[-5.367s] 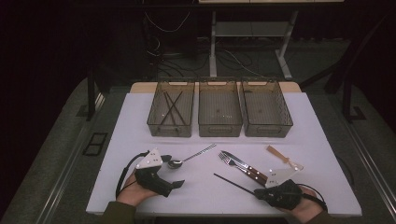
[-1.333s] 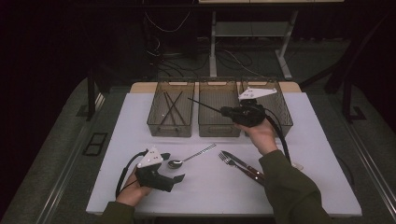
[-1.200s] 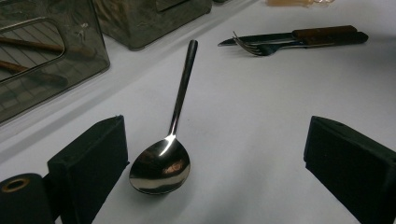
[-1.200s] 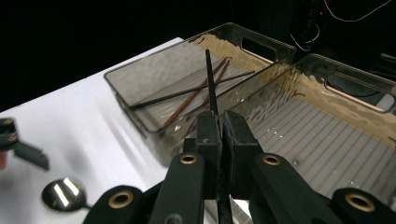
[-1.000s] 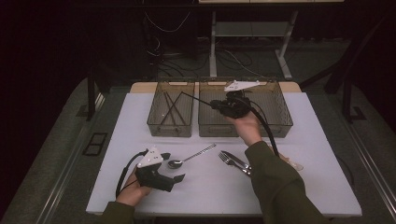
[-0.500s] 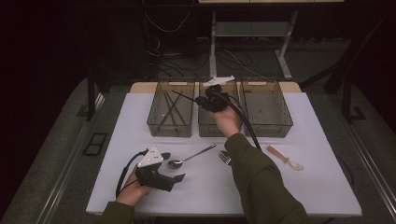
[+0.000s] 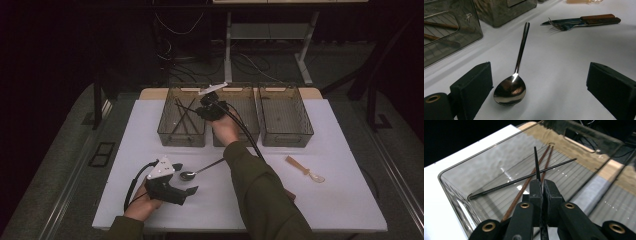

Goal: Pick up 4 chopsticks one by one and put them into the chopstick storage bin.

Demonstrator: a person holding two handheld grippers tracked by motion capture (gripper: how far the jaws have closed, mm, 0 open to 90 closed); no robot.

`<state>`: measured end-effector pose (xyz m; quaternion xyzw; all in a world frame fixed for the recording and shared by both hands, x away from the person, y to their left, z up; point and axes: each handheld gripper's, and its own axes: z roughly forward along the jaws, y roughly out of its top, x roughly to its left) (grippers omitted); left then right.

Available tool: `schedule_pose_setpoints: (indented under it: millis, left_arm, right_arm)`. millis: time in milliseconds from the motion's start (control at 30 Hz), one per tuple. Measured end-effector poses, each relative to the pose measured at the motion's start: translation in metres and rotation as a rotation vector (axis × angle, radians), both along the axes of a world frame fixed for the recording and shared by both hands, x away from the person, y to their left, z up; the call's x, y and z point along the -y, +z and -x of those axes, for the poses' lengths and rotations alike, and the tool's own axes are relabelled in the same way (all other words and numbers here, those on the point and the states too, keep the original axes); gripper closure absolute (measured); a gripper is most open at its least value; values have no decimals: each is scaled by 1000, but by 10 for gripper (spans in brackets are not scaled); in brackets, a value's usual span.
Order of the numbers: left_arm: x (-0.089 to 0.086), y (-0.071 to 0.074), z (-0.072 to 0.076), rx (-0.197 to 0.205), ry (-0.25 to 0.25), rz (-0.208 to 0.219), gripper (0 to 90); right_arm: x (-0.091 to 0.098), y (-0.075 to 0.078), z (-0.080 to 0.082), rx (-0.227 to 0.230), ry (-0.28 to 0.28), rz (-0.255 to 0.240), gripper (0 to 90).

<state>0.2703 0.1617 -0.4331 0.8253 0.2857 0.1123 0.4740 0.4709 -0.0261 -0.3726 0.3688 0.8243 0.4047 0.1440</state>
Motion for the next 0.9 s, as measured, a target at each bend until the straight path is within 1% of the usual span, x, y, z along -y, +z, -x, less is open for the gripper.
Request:
schedule_pose_setpoints:
  millis: [267, 367, 567, 733, 767, 833, 900]
  left_arm:
    - [-1, 0, 0, -4, 1, 9, 59]
    - [-1, 1, 0, -3, 4, 15, 59]
    - [-1, 1, 0, -5, -3, 15, 59]
    - [-1, 1, 0, -4, -6, 17, 59]
    - [-1, 1, 0, -4, -6, 17, 59]
    - [-1, 1, 0, -4, -5, 17, 59]
    - [-1, 1, 0, -3, -4, 17, 59]
  right_arm:
    - [-19, -8, -5, -19, 7, 27, 857]
    - [-23, -10, -8, -27, 4, 32, 858]
    - [-31, -12, -11, -38, 6, 40, 856]
    - [-34, -17, -12, -48, 9, 57, 849]
    - [-34, -16, -12, -47, 11, 55, 841]
    - [-33, -15, -12, -48, 13, 44, 790]
    - [-32, -15, -12, -47, 13, 46, 772]
